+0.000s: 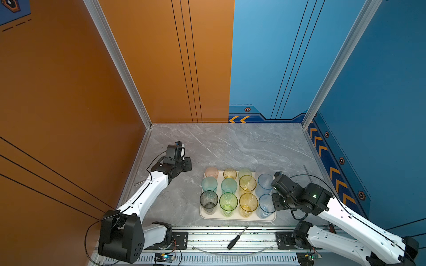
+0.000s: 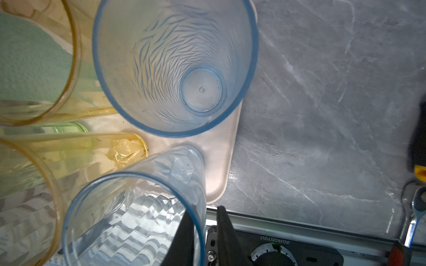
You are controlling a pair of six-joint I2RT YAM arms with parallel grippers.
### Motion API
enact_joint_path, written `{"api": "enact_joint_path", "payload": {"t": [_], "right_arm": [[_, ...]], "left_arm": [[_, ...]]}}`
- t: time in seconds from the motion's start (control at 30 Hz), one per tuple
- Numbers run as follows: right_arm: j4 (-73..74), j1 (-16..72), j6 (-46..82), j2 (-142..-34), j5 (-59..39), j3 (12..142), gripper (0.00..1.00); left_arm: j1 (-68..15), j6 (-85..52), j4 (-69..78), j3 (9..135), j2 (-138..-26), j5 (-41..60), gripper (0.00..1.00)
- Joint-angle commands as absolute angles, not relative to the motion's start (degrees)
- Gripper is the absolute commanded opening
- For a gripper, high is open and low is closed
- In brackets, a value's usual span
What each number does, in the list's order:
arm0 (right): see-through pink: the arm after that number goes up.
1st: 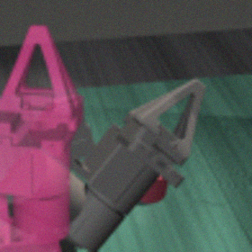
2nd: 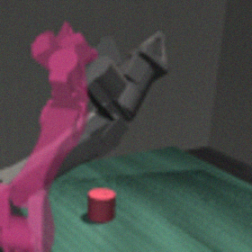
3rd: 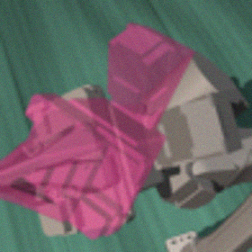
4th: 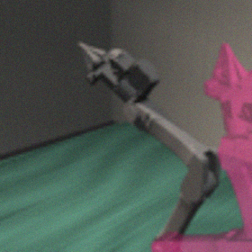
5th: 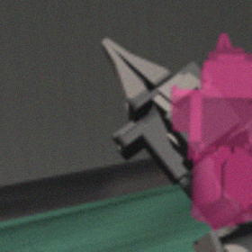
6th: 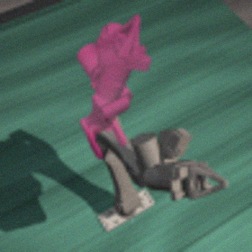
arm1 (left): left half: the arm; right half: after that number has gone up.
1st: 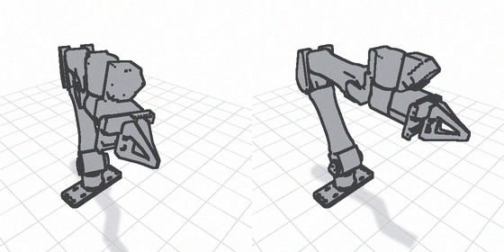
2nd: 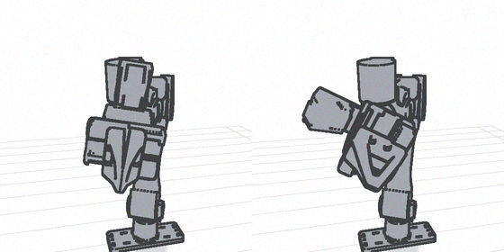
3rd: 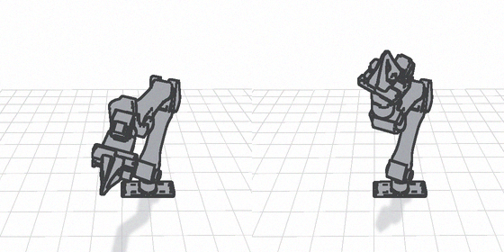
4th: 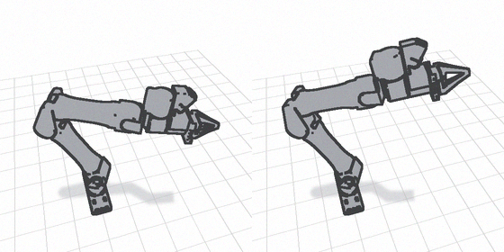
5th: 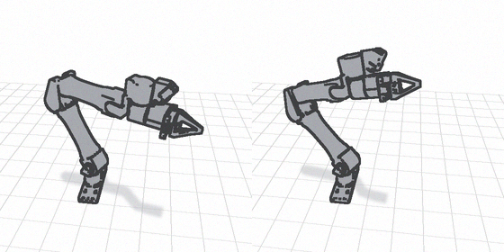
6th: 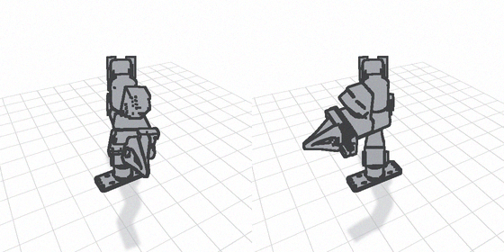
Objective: Place the glasses into the tray
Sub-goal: 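Lower the blue cup onto the tray beside the other blue cup, then open right gripper and raise it off the blue cup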
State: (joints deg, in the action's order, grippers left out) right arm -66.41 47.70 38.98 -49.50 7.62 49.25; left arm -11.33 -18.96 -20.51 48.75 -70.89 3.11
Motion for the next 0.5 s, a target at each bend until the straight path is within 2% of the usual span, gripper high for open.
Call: {"api": "enact_joint_path", "payload": {"t": [0.0, 0.47], "right_arm": [[-67.9, 48.1, 39.5, -49.3, 8.2, 49.4, 0.21], [-68.2, 48.2, 39.5, -48.0, 8.0, 50.8, 0.23]], "left_arm": [[-11.6, -18.8, -20.4, 47.7, -71.2, 3.6, 0.21], [-11.6, -18.3, -21.0, 47.6, -71.2, 3.4, 0.2]]}}
